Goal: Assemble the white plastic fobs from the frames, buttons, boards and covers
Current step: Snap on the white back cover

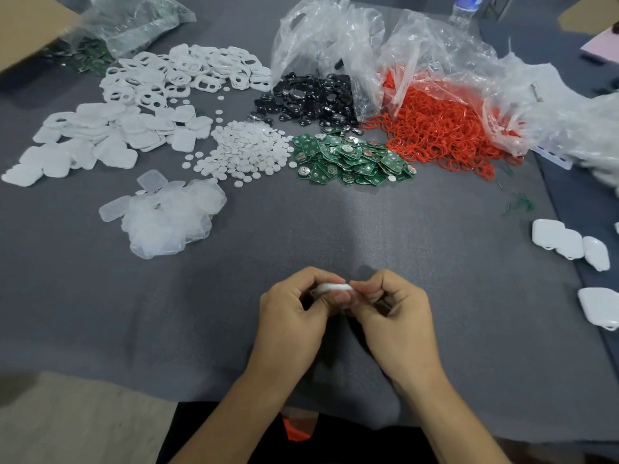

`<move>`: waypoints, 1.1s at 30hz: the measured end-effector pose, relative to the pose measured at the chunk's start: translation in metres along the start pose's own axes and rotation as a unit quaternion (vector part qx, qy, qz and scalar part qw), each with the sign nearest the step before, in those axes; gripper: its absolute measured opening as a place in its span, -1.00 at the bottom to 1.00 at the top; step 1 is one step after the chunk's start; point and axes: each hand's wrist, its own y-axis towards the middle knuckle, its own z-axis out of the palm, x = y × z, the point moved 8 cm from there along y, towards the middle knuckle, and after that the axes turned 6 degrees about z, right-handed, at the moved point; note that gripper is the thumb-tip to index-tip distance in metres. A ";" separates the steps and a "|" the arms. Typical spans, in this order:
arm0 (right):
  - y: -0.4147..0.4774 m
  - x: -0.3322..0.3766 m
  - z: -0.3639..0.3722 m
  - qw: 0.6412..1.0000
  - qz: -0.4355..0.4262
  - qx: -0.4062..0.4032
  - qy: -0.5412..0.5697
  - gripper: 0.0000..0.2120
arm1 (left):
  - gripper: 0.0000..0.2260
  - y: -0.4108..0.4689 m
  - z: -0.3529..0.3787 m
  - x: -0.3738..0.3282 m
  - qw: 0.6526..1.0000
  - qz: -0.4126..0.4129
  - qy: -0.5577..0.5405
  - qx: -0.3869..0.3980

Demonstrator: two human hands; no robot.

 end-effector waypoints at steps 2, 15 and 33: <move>0.002 0.000 0.002 1.000 0.002 0.003 0.005 -0.76 | -0.84 0.000 0.000 0.001 1.000 -0.004 -0.001 -0.005; 0.000 0.001 -0.004 0.996 0.014 0.008 0.093 -0.85 | -0.86 -0.001 -0.014 0.003 0.999 -0.044 -0.013 -0.018; 0.001 -0.003 -0.064 0.979 0.034 -0.133 0.153 -0.86 | -0.90 0.023 0.047 -0.019 0.991 -0.051 0.073 0.098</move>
